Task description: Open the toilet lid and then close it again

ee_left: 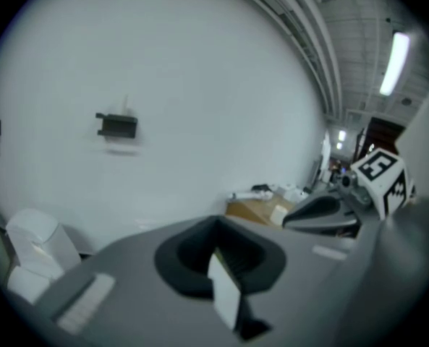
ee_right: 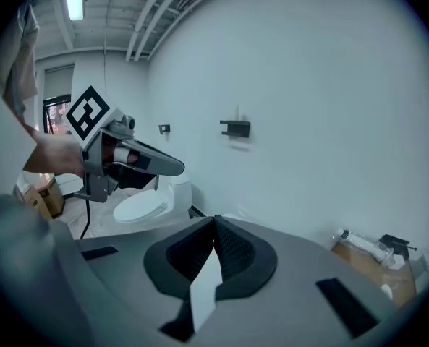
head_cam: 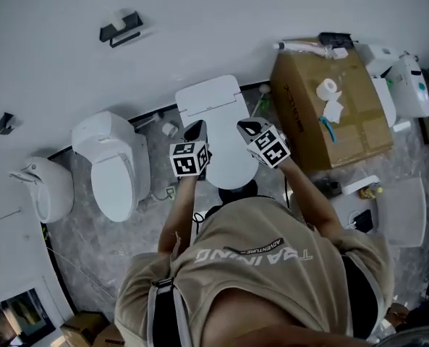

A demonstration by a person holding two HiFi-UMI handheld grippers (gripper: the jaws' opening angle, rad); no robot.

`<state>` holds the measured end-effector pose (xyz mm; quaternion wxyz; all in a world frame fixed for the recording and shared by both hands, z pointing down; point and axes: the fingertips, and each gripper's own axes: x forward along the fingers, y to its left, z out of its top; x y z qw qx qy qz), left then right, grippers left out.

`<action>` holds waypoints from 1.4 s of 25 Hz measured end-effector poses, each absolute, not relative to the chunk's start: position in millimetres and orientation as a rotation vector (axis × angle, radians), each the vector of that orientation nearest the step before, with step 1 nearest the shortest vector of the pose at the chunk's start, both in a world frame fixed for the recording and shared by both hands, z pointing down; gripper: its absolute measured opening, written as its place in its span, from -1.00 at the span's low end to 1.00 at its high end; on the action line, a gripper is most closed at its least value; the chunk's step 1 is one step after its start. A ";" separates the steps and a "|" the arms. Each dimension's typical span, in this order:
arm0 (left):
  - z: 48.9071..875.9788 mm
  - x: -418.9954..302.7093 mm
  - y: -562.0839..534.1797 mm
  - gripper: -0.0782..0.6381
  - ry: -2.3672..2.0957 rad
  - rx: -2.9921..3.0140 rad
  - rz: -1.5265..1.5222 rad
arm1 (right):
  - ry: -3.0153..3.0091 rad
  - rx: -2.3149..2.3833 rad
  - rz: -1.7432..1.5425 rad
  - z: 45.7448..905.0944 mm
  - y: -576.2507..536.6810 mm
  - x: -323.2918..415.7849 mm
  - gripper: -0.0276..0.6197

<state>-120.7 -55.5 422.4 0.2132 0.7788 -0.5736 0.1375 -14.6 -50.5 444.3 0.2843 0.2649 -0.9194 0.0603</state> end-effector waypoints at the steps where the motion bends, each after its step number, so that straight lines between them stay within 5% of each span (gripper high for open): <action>1: 411.7 -122.3 -57.9 -0.77 -1.606 2.173 0.373 | -2.478 0.716 0.163 433.6 -52.1 -14.6 -0.87; 17: 262.9 -151.9 -102.5 -0.77 -1.796 2.400 0.238 | -2.783 0.846 0.126 279.0 -111.6 -34.8 -0.88; 26: 182.2 -169.5 -122.4 -0.77 -2.002 2.477 0.104 | -2.870 1.029 -0.180 194.1 -137.5 -44.7 -0.87; 35: 171.8 -168.3 -116.6 -0.77 -2.101 2.482 0.080 | -2.909 1.066 -0.125 202.6 -142.1 -42.0 -0.88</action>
